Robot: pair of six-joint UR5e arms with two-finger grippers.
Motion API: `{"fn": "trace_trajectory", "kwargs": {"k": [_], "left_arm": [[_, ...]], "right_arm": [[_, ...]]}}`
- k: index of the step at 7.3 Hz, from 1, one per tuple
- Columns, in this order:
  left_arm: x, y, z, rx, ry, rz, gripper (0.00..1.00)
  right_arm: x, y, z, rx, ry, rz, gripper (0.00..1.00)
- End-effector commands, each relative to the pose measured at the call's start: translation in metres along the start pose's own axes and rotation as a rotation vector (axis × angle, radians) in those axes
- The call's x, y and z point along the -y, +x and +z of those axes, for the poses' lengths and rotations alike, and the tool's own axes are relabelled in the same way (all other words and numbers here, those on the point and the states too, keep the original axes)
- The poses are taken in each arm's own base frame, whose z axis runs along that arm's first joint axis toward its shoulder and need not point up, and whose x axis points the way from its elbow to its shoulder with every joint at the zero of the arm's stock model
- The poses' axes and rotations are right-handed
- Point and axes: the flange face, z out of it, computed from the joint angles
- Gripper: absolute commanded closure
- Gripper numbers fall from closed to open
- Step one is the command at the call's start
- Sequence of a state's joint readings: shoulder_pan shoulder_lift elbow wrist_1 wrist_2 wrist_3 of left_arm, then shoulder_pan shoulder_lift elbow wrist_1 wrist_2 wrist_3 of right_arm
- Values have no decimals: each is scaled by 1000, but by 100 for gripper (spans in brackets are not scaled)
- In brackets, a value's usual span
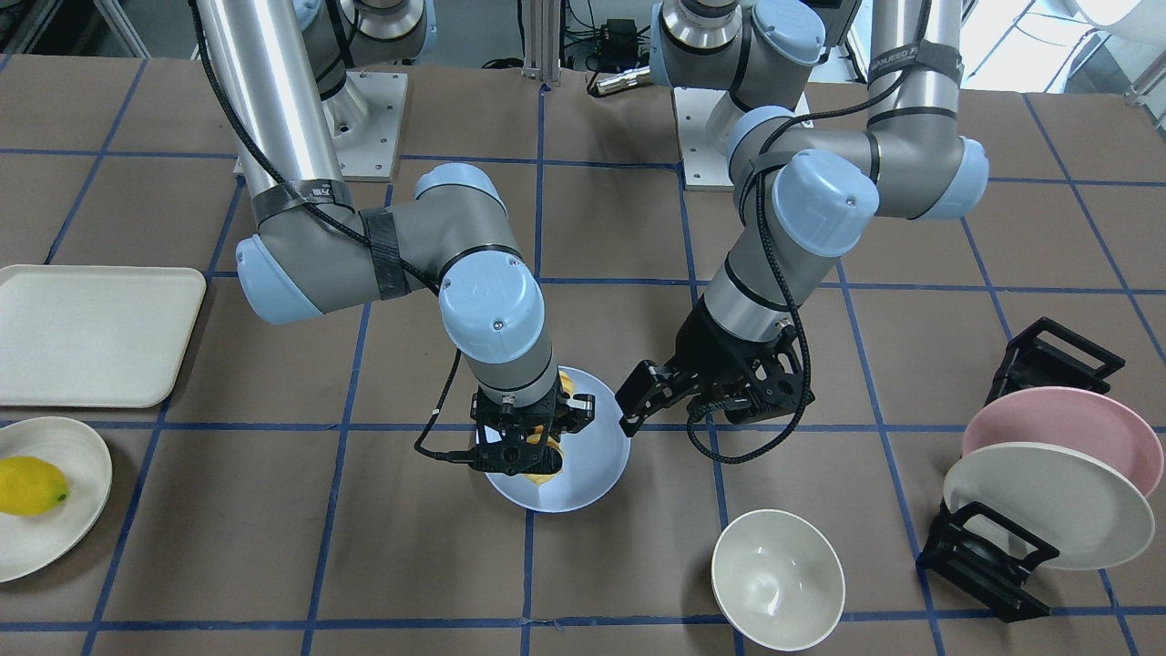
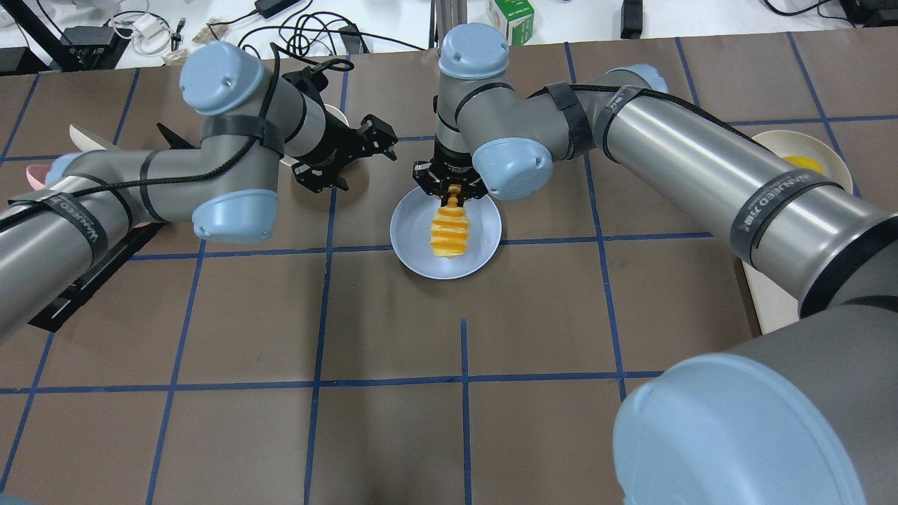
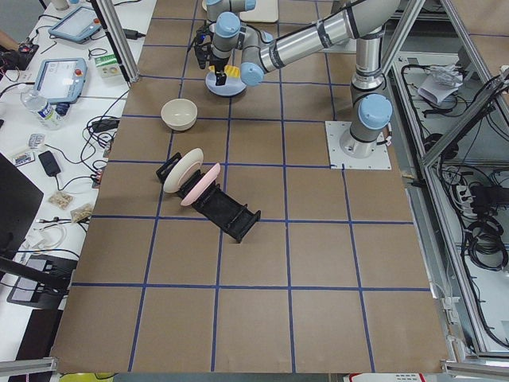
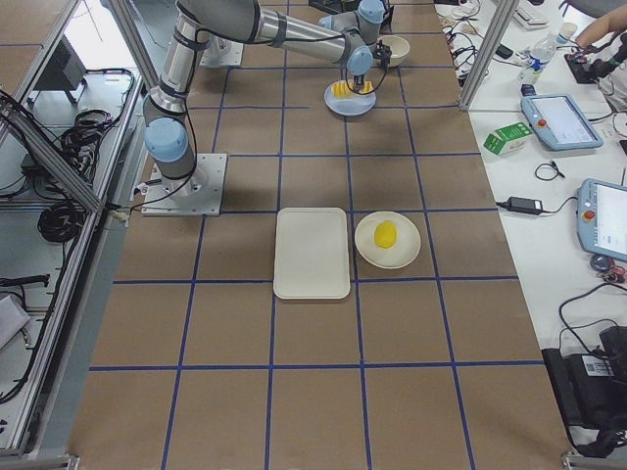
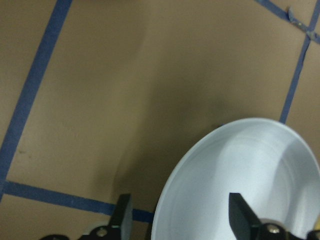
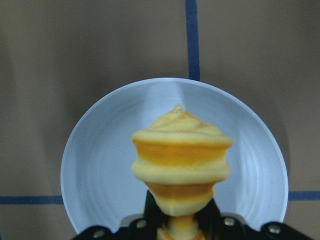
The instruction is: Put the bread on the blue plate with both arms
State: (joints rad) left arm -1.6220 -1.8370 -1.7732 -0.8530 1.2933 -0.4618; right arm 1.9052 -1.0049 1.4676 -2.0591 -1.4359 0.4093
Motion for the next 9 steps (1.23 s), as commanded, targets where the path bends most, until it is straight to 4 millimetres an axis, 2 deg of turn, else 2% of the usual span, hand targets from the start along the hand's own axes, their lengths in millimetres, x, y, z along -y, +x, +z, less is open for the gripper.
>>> {"fn": "trace_trajectory", "kwargs": {"k": [1,2,3,4,5,6,7,8,9], "left_arm": [[-1,27,-85,47,-84,-9,0],[-12,33,-118,58,-109,-15,0],[-34,30,-141,94,-140,-20,0],[-52,21,-161,159,-135,43,0],[-57,5,-178,261,-133,283,0],[-57,-7,-194,388,-108,432,0],[-56,-17,-186,398,-157,453,0],[-57,-17,-181,336,-177,438,0],[-65,-17,-176,316,-209,438,0]], "right_arm": [[-2,-3,-4,2,4,-2,0],[-3,-3,-9,2,11,-3,0],[-5,-3,-18,4,21,-4,0],[-8,8,-43,-21,-5,5,0],[-16,29,-77,-38,-22,-36,0],[-10,66,-111,-66,-5,-19,0],[-10,109,-150,-109,2,5,0],[-9,150,-181,-109,3,-56,0],[-25,182,-215,-111,-19,-18,0]]}}
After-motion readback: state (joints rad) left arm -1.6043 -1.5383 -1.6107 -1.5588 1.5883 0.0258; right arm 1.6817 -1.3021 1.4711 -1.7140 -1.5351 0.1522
